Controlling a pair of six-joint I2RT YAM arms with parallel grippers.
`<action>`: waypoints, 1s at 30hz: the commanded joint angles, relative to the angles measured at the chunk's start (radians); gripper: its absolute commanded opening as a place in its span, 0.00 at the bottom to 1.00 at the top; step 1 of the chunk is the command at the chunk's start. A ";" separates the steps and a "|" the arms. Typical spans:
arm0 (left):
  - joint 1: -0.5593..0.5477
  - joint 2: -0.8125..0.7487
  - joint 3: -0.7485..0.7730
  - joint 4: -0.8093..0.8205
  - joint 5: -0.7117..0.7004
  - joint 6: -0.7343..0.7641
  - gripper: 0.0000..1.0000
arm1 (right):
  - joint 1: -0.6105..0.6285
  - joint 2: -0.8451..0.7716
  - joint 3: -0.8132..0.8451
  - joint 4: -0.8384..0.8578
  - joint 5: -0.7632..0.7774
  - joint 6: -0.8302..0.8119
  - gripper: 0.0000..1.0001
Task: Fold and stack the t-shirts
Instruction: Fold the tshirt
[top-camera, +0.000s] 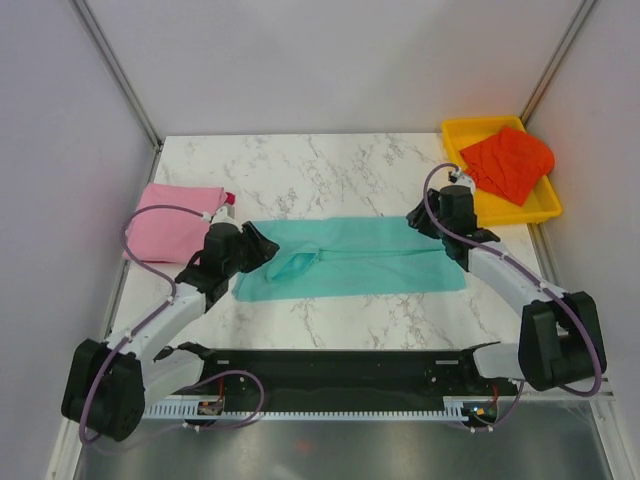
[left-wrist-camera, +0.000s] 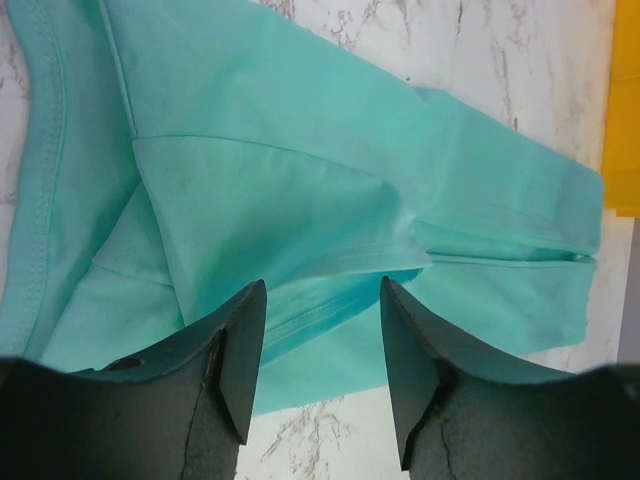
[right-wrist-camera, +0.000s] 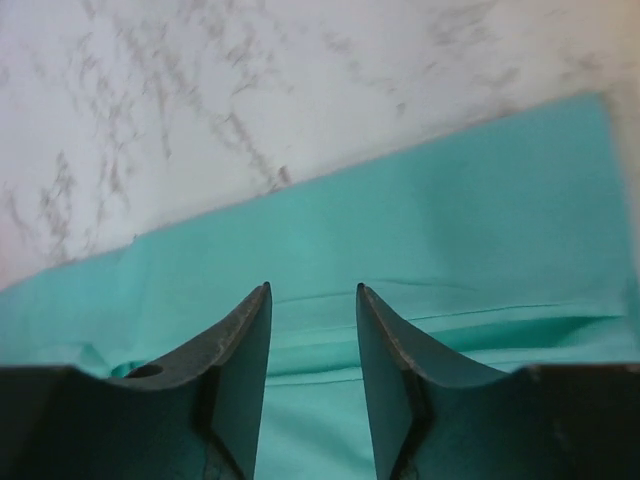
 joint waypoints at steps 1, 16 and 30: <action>0.001 0.123 0.066 0.082 0.030 -0.038 0.56 | 0.087 0.109 0.046 0.109 -0.257 0.042 0.46; 0.045 0.336 0.077 0.195 0.215 0.007 0.12 | 0.437 0.569 0.440 0.195 -0.443 0.123 0.30; 0.078 0.307 0.051 0.223 0.284 -0.015 0.03 | 0.482 0.735 0.508 0.126 -0.550 0.067 0.18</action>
